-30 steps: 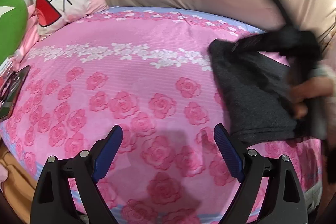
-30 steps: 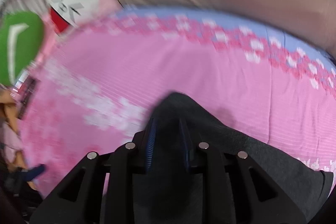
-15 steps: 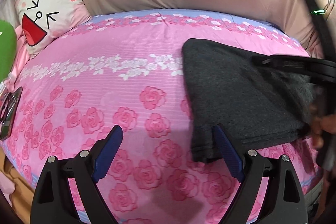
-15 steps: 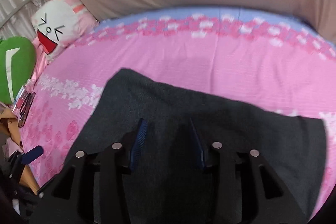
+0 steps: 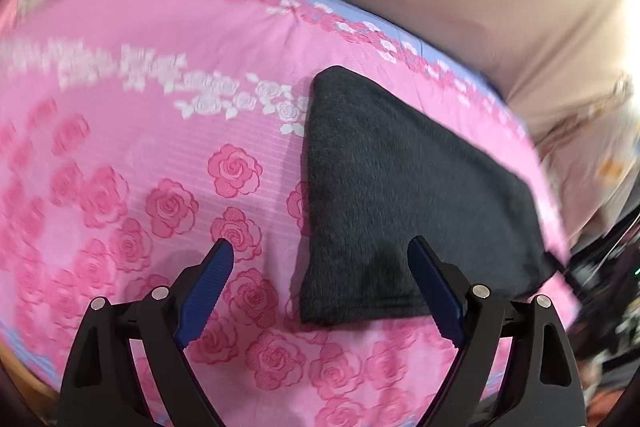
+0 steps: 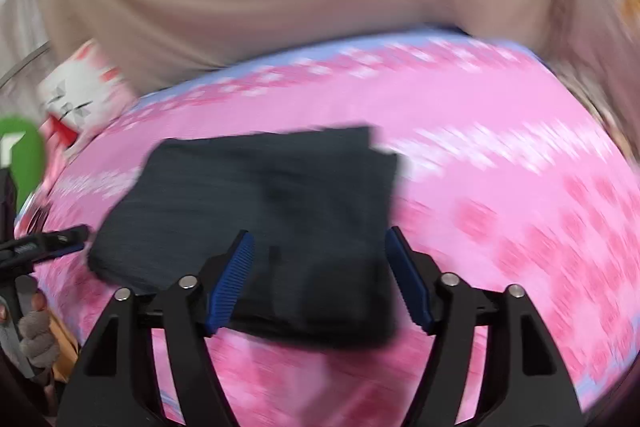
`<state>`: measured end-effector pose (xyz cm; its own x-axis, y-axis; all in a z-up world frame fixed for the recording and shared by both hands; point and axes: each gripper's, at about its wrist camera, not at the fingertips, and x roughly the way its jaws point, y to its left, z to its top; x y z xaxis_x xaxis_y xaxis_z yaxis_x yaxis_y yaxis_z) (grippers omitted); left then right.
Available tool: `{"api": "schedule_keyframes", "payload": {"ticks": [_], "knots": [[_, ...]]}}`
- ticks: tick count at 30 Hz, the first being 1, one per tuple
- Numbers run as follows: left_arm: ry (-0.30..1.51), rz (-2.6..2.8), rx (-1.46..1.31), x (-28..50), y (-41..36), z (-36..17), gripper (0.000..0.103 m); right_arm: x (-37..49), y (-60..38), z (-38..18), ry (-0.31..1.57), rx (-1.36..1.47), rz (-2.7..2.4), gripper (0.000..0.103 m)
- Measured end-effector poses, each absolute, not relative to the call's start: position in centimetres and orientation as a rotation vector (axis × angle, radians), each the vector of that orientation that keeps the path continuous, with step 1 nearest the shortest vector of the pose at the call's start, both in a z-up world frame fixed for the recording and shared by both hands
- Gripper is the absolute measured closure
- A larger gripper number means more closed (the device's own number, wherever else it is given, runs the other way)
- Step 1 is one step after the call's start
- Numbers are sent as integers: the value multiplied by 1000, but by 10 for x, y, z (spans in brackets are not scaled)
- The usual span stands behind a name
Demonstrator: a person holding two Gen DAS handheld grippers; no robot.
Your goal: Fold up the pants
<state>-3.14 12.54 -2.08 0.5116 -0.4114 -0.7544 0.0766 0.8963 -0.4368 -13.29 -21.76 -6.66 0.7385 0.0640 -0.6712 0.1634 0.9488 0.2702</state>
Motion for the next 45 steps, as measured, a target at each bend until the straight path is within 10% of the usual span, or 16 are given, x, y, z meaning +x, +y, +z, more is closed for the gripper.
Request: {"api": "schedule_keyframes", "payload": {"ticks": [6, 9, 10, 11, 13, 16, 21, 26, 33, 36, 38, 40, 45], "knots": [[1024, -357, -433, -19, 113, -32, 15, -137, -248, -95, 778, 590, 69, 28], [1018, -397, -427, -13, 101, -32, 15, -129, -238, -96, 762, 618, 130, 48], [1017, -432, -431, -9, 95, -32, 20, -125, -234, -96, 756, 593, 119, 54], [1028, -459, -438, -5, 91, -33, 55, -123, -232, -95, 753, 583, 119, 66], [1069, -434, -411, 0, 87, -31, 85, -127, -233, -84, 733, 606, 143, 72], [1059, -459, -400, -15, 94, -9, 95, -148, -235, -63, 709, 601, 180, 74], [1122, -483, -287, -51, 90, -1, 93, -174, -235, -74, 799, 545, 122, 66], [1162, -388, -291, -52, 89, -23, 47, -180, -242, -90, 803, 621, 104, 52], [1139, -407, -282, -46, 69, -24, 29, -173, -231, -89, 805, 584, 121, 38], [1115, -435, -298, -40, 62, -24, 28, -169, -229, -93, 789, 580, 118, 37], [1144, -459, -337, -36, 61, -26, 66, -166, -229, -96, 763, 589, 111, 46], [1145, -453, -370, -31, 65, -27, 83, -164, -229, -96, 756, 599, 108, 62], [1115, -461, -334, -47, 69, -3, 86, -176, -222, -75, 749, 571, 142, 71]]}}
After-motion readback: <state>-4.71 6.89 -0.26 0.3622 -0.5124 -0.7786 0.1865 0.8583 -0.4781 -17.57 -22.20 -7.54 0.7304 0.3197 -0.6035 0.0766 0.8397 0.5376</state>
